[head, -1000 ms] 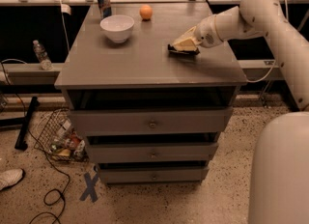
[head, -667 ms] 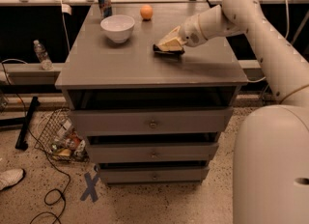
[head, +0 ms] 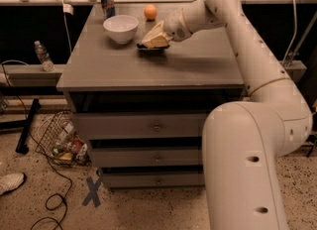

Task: Move rxbar chocolate near white bowl

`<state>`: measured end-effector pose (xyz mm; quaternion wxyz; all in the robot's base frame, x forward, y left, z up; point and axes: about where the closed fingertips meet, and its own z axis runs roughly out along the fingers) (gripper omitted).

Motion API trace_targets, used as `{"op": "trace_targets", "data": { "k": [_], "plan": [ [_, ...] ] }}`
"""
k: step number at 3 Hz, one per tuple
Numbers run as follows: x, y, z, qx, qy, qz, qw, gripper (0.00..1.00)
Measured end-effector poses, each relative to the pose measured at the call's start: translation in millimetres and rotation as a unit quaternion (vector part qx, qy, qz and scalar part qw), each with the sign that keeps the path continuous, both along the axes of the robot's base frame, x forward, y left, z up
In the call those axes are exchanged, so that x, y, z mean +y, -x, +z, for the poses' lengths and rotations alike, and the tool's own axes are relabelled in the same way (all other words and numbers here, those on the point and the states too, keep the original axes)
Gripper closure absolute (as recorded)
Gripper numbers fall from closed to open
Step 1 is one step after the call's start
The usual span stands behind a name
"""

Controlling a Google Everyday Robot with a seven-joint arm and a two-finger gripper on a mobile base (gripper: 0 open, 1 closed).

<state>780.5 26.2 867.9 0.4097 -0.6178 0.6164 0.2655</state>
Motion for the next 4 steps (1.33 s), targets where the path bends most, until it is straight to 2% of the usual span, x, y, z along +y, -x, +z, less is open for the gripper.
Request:
{"op": "trace_targets", "data": {
  "k": [1, 4],
  "plan": [
    [9.7, -2.9, -1.8, -0.001, 0.0, 0.015, 0.9999, 1.0],
    [38.1, 2.3, -33.0, 0.043, -0.001, 0.058, 0.9974, 1.0]
  ]
}}
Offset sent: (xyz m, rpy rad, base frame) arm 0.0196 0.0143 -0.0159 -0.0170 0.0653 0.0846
